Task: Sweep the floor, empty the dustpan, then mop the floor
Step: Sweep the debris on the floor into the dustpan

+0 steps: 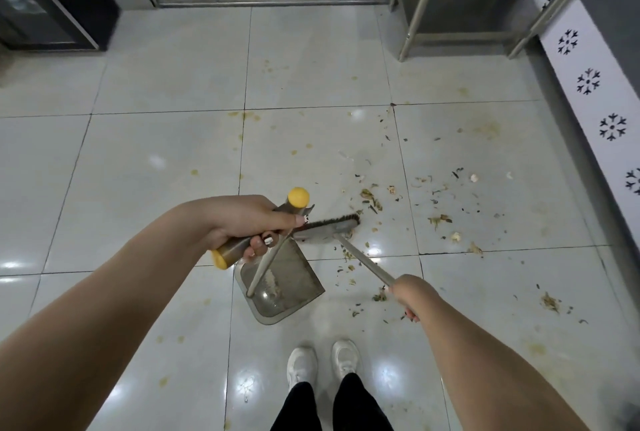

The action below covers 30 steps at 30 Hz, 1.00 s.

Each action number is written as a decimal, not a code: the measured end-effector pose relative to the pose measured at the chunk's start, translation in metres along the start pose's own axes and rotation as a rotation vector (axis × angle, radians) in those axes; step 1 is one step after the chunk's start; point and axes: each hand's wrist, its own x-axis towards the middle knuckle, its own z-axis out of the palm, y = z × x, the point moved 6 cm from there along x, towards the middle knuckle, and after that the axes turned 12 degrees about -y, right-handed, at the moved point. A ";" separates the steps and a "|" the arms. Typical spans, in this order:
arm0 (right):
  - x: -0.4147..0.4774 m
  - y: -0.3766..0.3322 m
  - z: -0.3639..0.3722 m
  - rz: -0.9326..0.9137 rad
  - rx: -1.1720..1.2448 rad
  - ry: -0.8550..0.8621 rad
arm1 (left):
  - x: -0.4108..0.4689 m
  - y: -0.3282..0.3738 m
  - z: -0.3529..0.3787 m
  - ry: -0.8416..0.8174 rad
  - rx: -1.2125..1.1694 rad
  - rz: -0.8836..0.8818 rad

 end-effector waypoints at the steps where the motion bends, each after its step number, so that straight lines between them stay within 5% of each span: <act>1: 0.000 0.011 0.000 0.010 0.020 0.004 | 0.000 0.001 0.001 -0.015 0.016 -0.013; 12: 0.004 0.090 -0.012 0.003 0.446 -0.100 | -0.013 -0.003 0.005 -0.105 0.248 -0.110; 17: -0.005 0.041 0.001 -0.046 0.579 -0.318 | -0.020 -0.005 -0.003 -0.058 0.201 -0.095; 30: -0.043 -0.100 0.037 -0.189 0.659 -0.550 | -0.045 -0.034 -0.029 0.029 0.061 -0.135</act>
